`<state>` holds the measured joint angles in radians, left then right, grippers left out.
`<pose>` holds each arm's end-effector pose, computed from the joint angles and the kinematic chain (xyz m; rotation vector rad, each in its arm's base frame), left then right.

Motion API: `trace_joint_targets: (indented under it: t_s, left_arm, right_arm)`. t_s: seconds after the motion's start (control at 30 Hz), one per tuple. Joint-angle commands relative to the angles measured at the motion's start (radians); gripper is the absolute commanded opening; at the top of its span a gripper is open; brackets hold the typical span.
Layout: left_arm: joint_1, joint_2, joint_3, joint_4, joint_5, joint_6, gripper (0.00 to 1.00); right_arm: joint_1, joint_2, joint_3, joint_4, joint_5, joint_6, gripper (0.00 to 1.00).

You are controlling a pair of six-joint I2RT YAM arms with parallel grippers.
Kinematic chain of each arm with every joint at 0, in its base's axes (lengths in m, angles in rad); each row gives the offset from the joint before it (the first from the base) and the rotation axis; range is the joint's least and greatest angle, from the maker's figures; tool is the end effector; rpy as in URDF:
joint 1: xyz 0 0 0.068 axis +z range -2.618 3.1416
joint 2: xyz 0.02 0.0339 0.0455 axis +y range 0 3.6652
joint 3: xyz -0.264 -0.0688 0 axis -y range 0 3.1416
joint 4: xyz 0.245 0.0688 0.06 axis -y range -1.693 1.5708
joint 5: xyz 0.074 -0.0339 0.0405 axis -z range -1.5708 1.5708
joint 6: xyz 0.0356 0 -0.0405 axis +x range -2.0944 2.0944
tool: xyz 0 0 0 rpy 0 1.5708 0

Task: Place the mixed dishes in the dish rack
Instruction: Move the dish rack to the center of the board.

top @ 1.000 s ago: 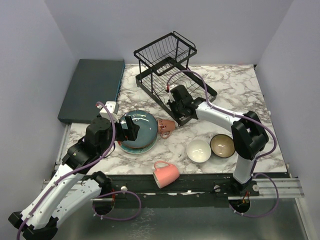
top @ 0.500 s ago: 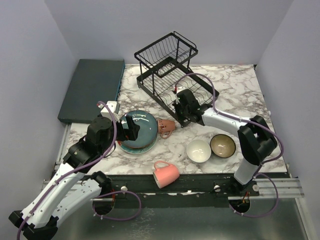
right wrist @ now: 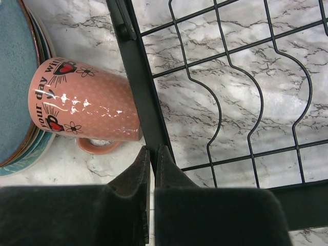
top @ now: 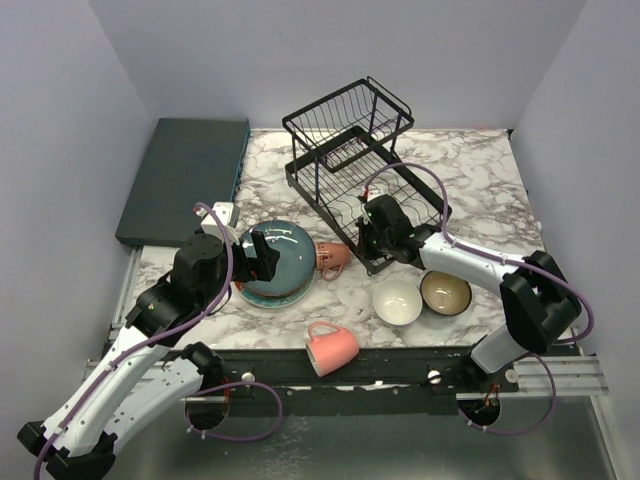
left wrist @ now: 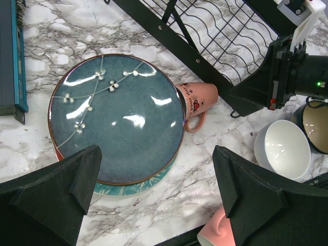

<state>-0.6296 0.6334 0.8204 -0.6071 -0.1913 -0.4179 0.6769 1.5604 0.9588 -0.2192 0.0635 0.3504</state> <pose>0.1141 -0.0748 0.3298 0.0881 2.0138 -0.4854 0.2570 0.2036 0.2081 -0.3647 2.4012 0.4025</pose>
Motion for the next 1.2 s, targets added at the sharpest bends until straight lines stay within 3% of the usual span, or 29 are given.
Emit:
trace_joint_targets:
  t_s: [0.0,0.57,0.9,1.17]
  left_arm:
    - [0.005,-0.005,-0.009,0.012,-0.005,0.011,0.99]
    - [0.005,0.006,-0.01,0.012,0.023,0.012,0.99]
    - [0.005,0.032,-0.015,0.022,0.119,0.008,0.99]
    - [0.005,0.065,-0.019,0.057,0.294,-0.024,0.99]
  right_arm:
    - [0.0,0.007,-0.026,-0.119,-0.001,0.076,0.01]
    - [0.021,-0.147,0.101,-0.282,0.03,0.044,0.51]
    - [0.123,-0.221,0.124,-0.381,-0.04,0.045,0.63]
    - [0.294,-0.265,0.128,-0.445,0.029,0.127,0.7]
